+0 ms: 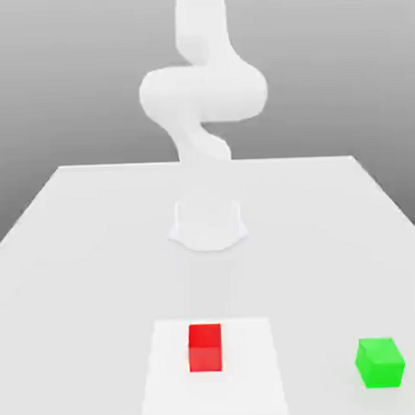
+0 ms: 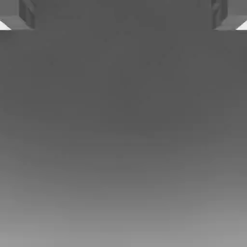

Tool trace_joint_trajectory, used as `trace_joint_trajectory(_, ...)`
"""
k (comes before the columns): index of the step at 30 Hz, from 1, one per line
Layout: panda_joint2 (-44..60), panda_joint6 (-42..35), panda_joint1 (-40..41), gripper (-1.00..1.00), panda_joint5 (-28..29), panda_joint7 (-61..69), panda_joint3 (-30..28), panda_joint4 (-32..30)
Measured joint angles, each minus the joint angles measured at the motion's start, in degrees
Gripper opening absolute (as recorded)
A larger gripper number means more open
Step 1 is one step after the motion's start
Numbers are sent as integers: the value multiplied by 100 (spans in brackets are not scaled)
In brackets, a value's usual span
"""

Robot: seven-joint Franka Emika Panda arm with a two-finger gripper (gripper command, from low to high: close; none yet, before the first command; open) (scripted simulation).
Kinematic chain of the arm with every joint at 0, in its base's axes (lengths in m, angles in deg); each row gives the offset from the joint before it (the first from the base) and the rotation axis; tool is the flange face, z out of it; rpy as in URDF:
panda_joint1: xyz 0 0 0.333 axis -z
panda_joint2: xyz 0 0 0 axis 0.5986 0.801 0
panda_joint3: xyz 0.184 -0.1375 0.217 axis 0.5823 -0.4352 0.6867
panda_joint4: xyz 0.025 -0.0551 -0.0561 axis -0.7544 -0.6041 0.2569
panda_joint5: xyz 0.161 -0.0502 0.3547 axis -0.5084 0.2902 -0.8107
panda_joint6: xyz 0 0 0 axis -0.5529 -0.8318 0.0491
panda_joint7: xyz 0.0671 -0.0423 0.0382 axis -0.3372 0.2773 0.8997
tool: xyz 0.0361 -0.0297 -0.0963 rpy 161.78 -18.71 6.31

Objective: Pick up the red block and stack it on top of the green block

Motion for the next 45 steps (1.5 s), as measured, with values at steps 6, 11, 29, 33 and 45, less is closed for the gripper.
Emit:
trace_joint_trajectory(6,1315,759,27,0,36,22,-16,-712)
trace_joint_trajectory(11,2355,1357,42,0,54,45,-42,-1278)
trace_joint_trajectory(29,5575,3590,88,-100,-70,203,-41,-2120)
trace_joint_trajectory(33,5628,3635,96,-100,-59,192,-33,-2113)
trace_joint_trajectory(45,4508,2048,-772,-100,128,-216,379,-1674)
